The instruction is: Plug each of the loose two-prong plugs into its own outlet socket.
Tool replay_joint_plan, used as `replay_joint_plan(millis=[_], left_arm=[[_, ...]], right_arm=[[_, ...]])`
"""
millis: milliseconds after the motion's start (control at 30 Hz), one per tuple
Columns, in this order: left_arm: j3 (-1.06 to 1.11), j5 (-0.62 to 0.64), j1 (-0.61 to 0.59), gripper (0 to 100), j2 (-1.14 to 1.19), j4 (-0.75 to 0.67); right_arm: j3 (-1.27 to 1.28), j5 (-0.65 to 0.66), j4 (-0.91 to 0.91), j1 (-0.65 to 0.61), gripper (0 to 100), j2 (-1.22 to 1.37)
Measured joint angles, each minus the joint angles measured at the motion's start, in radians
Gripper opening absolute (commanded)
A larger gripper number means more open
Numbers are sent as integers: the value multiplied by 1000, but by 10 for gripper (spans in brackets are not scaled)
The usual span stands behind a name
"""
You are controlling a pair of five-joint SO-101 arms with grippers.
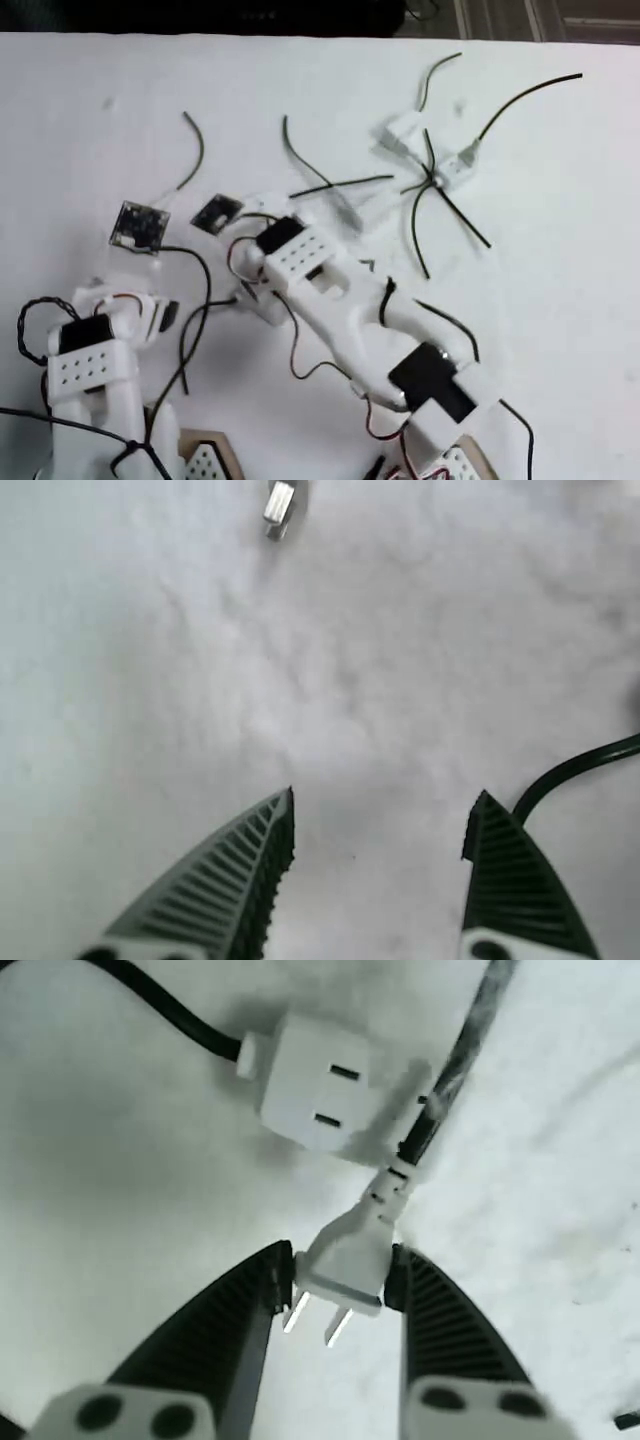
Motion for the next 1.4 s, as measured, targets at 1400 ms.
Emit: replay_joint_plan(millis=[1400], left_arm=[[0, 0, 0, 275, 0, 0]], right_arm=[[-57, 0, 57, 28, 20, 69]])
